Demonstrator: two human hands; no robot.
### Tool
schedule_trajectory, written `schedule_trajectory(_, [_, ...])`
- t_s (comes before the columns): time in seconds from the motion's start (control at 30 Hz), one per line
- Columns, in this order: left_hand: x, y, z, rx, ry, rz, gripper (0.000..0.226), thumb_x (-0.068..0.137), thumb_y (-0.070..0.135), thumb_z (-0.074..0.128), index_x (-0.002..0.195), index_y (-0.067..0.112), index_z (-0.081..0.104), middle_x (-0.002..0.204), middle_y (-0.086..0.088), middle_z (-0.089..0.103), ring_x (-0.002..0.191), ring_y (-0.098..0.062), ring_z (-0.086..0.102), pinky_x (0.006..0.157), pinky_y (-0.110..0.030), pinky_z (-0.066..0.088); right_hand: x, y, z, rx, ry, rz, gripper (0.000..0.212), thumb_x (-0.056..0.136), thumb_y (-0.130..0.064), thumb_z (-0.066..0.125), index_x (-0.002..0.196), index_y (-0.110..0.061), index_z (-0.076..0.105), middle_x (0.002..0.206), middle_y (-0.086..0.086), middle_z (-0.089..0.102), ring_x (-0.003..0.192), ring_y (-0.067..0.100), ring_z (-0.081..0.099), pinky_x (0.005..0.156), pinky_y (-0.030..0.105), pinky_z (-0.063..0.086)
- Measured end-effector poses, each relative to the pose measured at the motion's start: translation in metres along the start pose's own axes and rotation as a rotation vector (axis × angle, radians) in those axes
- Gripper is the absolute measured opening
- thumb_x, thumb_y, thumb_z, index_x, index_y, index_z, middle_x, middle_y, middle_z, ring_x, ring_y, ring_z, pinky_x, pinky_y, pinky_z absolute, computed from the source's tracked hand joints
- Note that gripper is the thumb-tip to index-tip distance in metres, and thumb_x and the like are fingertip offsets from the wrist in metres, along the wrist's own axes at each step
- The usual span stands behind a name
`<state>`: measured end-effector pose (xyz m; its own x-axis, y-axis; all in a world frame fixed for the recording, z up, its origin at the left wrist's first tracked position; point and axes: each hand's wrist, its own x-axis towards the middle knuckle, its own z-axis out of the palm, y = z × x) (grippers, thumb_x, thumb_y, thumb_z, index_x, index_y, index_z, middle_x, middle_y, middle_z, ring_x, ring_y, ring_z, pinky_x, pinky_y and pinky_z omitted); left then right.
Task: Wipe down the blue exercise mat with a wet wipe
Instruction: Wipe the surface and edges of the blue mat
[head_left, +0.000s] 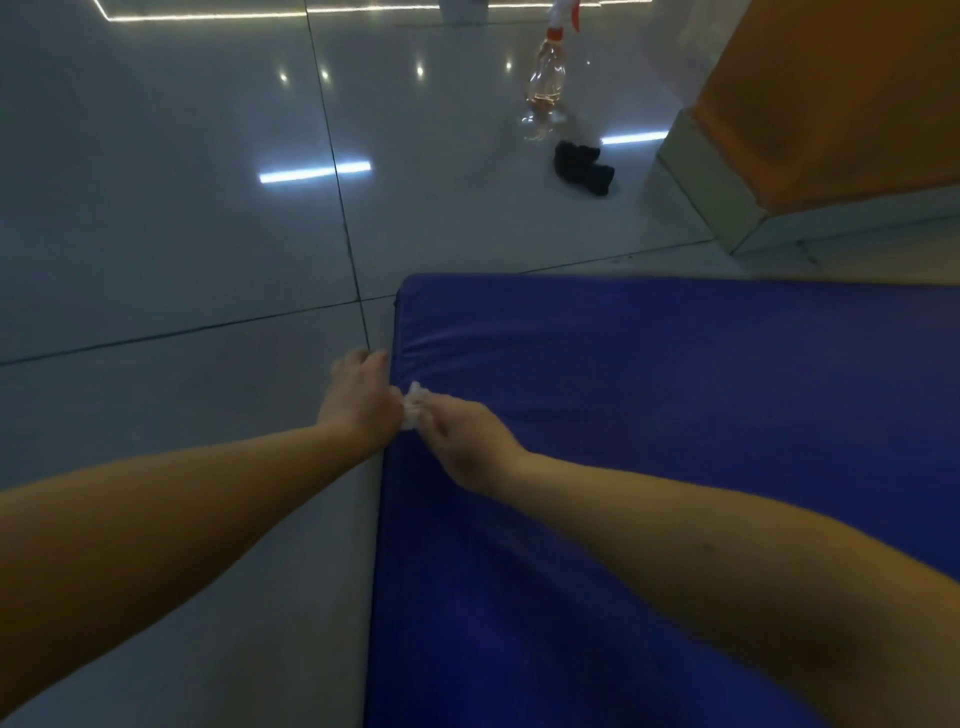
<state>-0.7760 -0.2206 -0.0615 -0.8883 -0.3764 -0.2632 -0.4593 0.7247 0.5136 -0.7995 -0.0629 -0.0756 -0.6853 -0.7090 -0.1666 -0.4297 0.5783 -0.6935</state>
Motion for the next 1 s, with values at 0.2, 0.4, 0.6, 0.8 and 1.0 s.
schedule_trajectory(0.2, [-0.009,0.034,-0.005,-0.510,-0.283,0.016,0.036,0.101,0.036,0.051,0.119,0.009,0.068,0.117,-0.011,0.069,0.111,-0.027,0.064,0.104,-0.050,0.049,-0.021,0.006,-0.042,1.024,0.176,0.625,0.027,0.103,-0.022,0.051,0.112,-0.004,0.069,0.112,0.021,0.071,0.102,0.032,0.070,0.083,0.042,0.061])
schedule_trajectory(0.4, [-0.037,0.049,0.001,-0.251,-0.411,0.133,0.027,0.095,0.033,0.066,0.112,0.013,0.070,0.099,-0.005,0.072,0.094,-0.018,0.070,0.086,-0.036,0.059,-0.051,0.015,-0.057,1.127,-0.127,0.602,0.028,0.098,-0.027,0.059,0.120,-0.010,0.067,0.114,0.014,0.073,0.103,0.029,0.071,0.087,0.042,0.060])
schedule_trajectory(0.6, [-0.055,0.068,-0.006,-0.652,-0.394,-0.156,0.018,0.100,0.013,0.055,0.104,0.001,0.067,0.094,-0.015,0.072,0.082,-0.022,0.072,0.068,-0.028,0.061,-0.070,0.023,-0.063,1.152,0.012,0.785,0.028,0.095,-0.018,0.067,0.122,-0.010,0.066,0.105,0.006,0.070,0.078,0.013,0.061,0.063,0.025,0.054])
schedule_trajectory(0.8, [-0.071,0.081,0.002,-0.830,-0.379,-0.292,0.028,0.103,0.023,0.051,0.112,0.001,0.066,0.105,-0.020,0.073,0.098,-0.034,0.071,0.085,-0.043,0.061,-0.084,0.021,-0.072,1.236,0.072,0.830,0.020,0.101,-0.019,0.061,0.116,-0.007,0.068,0.097,0.007,0.068,0.066,0.010,0.056,0.057,0.021,0.052])
schedule_trajectory(1.0, [-0.077,0.084,0.001,-0.637,-0.484,-0.083,0.029,0.087,0.027,0.077,0.110,0.019,0.061,0.108,-0.006,0.071,0.094,-0.016,0.072,0.069,-0.023,0.059,-0.095,0.018,-0.073,1.216,0.085,0.803,0.031,0.095,-0.028,0.070,0.119,-0.009,0.067,0.111,0.010,0.075,0.091,0.017,0.069,0.068,0.025,0.053])
